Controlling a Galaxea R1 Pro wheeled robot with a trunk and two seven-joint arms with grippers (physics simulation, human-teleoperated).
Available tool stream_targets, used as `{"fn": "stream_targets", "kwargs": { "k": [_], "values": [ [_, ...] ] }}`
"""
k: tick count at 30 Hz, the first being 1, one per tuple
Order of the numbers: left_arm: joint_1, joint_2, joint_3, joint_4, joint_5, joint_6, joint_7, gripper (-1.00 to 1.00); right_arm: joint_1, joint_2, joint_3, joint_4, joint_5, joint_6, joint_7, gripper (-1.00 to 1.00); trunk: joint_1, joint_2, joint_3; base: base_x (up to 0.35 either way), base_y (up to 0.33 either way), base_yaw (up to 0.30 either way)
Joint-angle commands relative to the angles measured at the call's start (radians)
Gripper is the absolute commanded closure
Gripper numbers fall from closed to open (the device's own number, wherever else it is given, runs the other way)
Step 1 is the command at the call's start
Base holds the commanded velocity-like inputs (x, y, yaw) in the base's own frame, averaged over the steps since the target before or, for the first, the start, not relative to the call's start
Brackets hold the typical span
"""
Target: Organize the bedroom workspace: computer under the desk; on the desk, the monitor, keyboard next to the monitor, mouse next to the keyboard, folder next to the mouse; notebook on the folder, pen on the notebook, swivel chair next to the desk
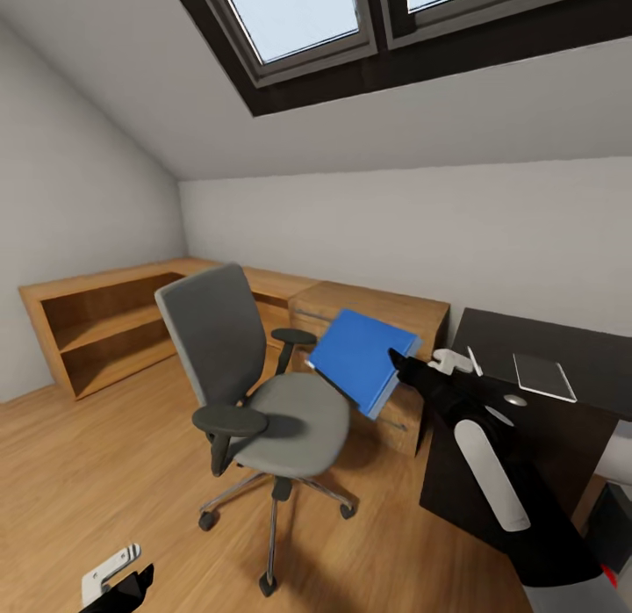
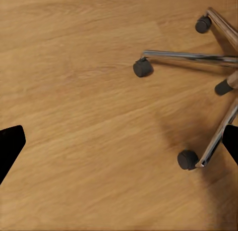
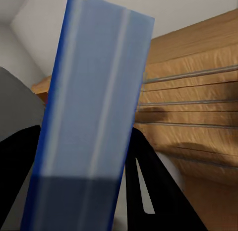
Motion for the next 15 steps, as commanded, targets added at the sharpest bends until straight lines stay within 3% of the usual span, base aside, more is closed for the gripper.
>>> {"fn": "stream_targets", "kwargs": {
  "k": [1,4,5,12,15],
  "values": [
    [0.0,0.0,-0.006,-0.001,0.008,0.005,0.005,-1.0,0.0,-0.002,0.001,-0.002,-0.011,0.003,0.007,1.0,-0.004,0.007,0.002,0.0,0.0,0.0],
    [0.0,0.0,-0.023,0.007,-0.012,-0.003,0.005,-1.0,0.002,-0.004,-0.001,-0.003,-0.026,0.009,0.036,1.0,-0.016,0.028,0.011,0.0,0.0,0.0],
    [0.0,0.0,-0.034,0.061,-0.046,-0.076,0.005,-1.0,0.003,-0.006,-0.002,-0.003,-0.075,0.011,0.048,1.0,-0.019,0.035,0.015,0.0,0.0,0.0],
    [0.0,0.001,-0.049,0.116,-0.059,-0.141,0.011,-1.0,0.003,-0.02,-0.003,-0.003,-0.095,0.001,0.052,1.0,-0.046,0.084,0.037,-0.007,-0.001,-0.014],
    [0.0,0.0,-0.05,0.131,-0.06,-0.143,0.011,-1.0,0.003,-0.019,-0.002,-0.003,-0.095,-0.001,0.053,1.0,-0.058,0.105,0.046,-0.255,-0.06,-0.215]
  ]
}}
